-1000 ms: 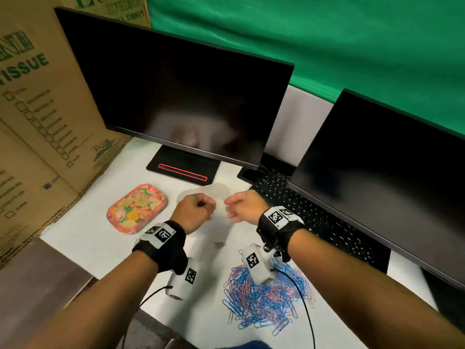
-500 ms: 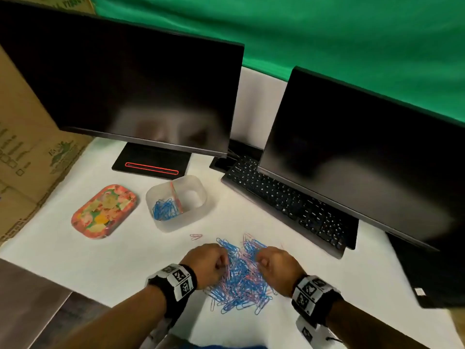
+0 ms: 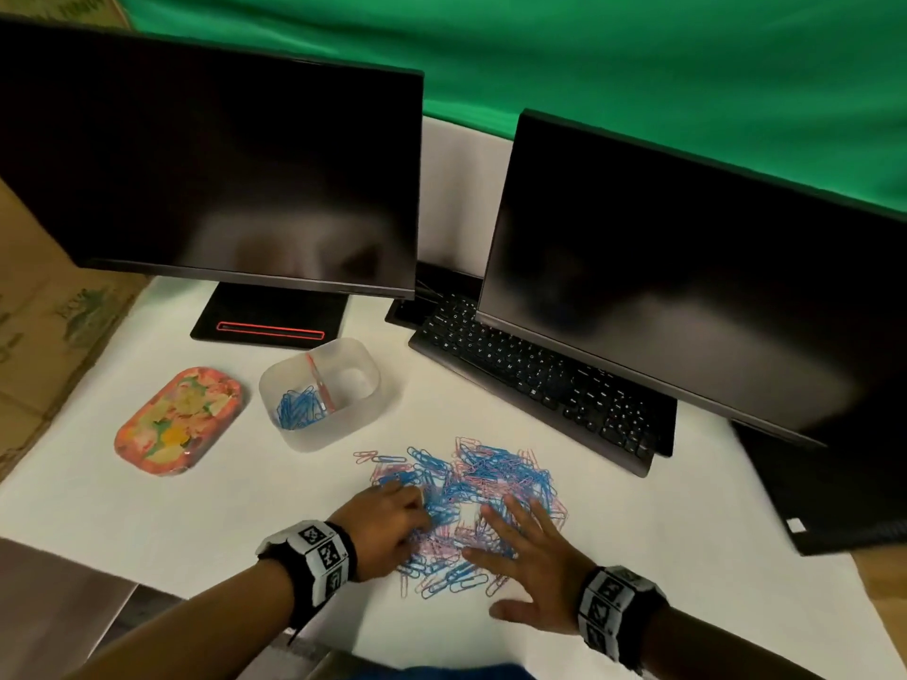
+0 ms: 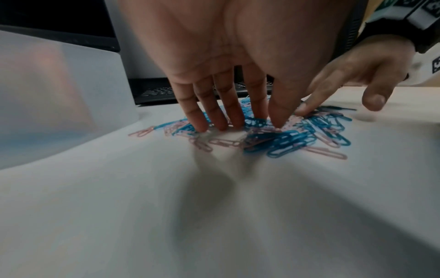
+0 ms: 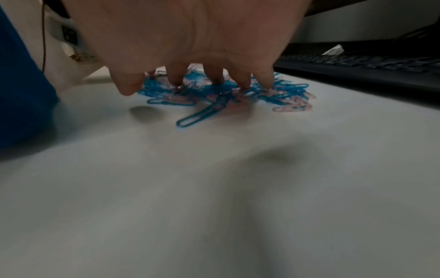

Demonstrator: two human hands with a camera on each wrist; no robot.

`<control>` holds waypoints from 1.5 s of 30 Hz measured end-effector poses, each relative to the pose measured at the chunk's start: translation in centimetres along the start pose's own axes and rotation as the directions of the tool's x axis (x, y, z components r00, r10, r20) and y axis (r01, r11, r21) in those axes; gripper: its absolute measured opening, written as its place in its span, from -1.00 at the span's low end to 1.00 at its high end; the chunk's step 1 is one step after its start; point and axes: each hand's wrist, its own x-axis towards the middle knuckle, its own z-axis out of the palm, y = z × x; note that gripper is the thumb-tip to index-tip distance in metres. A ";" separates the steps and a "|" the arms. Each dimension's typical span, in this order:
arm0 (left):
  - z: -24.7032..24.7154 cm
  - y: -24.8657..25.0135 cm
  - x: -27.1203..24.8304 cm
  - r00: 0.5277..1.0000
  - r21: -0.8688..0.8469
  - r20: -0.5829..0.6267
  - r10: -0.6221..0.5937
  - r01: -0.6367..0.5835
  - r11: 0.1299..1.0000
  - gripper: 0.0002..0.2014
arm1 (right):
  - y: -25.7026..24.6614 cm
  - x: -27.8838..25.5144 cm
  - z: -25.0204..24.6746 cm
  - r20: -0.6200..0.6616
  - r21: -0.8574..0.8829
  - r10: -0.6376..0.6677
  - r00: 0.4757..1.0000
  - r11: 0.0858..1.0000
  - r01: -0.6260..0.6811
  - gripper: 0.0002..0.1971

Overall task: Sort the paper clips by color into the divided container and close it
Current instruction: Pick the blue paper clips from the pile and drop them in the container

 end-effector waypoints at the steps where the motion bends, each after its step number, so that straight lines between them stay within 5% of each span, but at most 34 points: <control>1: -0.1 -0.1 -0.2 1.000 0.000 0.002 -0.012 0.012 1.000 -0.68 | 0.0 -0.1 -0.3 -0.015 0.058 0.023 1.000 0.998 -0.022 -0.36; 5: -0.9 0.1 -0.1 0.995 -0.056 -0.050 -0.083 0.080 0.995 -0.80 | -0.1 1.3 -2.0 -0.217 0.173 0.115 0.969 0.982 -0.078 -0.64; 8: -1.3 0.5 0.4 0.983 -0.084 -0.081 -0.165 0.158 0.984 -0.87 | -0.5 3.6 -3.4 -0.304 0.233 0.217 0.927 0.961 -0.149 -0.64; 15: -1.0 0.9 0.9 0.940 -0.112 0.022 -0.340 0.340 0.934 -0.85 | -1.7 5.4 -3.3 -0.232 0.138 0.148 0.962 0.983 -0.118 -0.74; 20: -0.9 0.2 0.2 0.912 -0.121 0.046 -0.407 0.409 0.905 -0.88 | -1.1 4.8 -3.3 -0.176 0.154 0.179 0.968 0.976 -0.153 -0.53; 22: -1.1 0.2 0.3 0.900 -0.148 0.007 -0.437 0.433 0.889 -0.90 | -1.2 5.2 -3.8 -0.173 0.162 0.198 0.965 0.972 -0.171 -0.62; 37: -1.5 1.2 1.9 0.892 -0.118 -0.010 -0.451 0.447 0.887 -0.82 | -2.6 7.9 -3.7 -0.251 0.207 0.136 0.958 0.975 -0.084 -0.96; 41: -1.8 0.8 1.7 0.901 -0.263 -0.042 -0.432 0.408 0.874 -0.84 | -2.9 7.7 -4.2 -0.260 0.270 0.181 0.948 0.957 -0.109 -0.81; 45: -2.0 -0.2 1.2 0.890 -0.541 -0.069 -0.450 0.346 0.767 -0.81 | -3.3 7.9 -4.4 -0.268 0.300 0.188 0.945 0.948 -0.104 -0.76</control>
